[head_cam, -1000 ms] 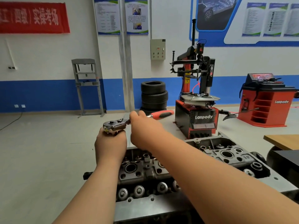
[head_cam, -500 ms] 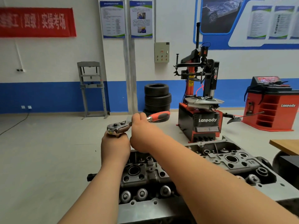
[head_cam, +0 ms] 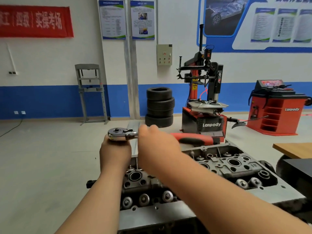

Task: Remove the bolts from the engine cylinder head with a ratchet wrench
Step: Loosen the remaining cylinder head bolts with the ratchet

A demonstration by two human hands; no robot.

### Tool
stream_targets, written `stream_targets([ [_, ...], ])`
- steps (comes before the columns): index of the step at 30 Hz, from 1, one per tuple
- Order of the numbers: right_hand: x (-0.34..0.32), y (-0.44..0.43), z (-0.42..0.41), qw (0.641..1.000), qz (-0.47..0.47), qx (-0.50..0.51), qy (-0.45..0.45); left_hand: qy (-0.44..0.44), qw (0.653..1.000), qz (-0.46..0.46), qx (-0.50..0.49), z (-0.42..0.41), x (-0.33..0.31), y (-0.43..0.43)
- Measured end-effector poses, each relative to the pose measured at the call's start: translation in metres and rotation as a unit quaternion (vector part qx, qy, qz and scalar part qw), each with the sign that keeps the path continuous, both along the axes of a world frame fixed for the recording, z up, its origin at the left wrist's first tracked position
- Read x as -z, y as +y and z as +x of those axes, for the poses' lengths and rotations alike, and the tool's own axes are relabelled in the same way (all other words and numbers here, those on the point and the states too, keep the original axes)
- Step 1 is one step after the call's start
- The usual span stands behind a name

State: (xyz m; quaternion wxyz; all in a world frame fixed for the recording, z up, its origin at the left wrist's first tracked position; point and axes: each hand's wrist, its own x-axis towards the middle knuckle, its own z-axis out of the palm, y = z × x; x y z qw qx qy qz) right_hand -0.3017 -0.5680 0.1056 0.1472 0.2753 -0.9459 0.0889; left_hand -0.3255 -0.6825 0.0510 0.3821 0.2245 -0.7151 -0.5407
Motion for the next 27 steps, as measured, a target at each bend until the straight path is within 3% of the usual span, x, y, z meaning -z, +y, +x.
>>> stream_targets([
  [4, -0.005, -0.022, -0.053, 0.998, -0.045, -0.033, -0.039, -0.001, 1.000, 0.012, 0.014, -0.001, 0.002, -0.006],
  [7, -0.016, -0.060, -0.076, 0.995, 0.043, -0.059, -0.065, -0.006, 1.000, 0.030, 0.007, -0.002, 0.000, -0.009],
  [10, -0.019, -0.076, -0.083, 0.992, 0.072, -0.095, -0.036, -0.002, 1.000, 0.024, -0.020, -0.003, -0.002, -0.007],
  [13, -0.012, -0.069, -0.082, 0.993, 0.020, -0.103, -0.058, -0.004, 0.999, 0.026, -0.024, -0.004, -0.003, -0.005],
  [17, -0.003, -0.049, -0.065, 0.995, -0.055, -0.051, -0.060, -0.014, 0.999, 0.022, -0.042, -0.002, -0.003, -0.001],
  [21, 0.001, -0.015, -0.018, 0.999, 0.026, 0.037, 0.015, -0.047, 0.997, -0.036, -0.054, 0.000, -0.006, 0.001],
  [24, 0.011, -0.001, 0.024, 0.997, 0.064, 0.005, 0.042, -0.056, 0.992, -0.107, -0.030, 0.004, -0.004, 0.002],
  [27, 0.006, 0.001, 0.042, 0.999, 0.043, -0.027, -0.004, -0.016, 0.997, -0.074, 0.001, 0.009, -0.004, 0.005],
])
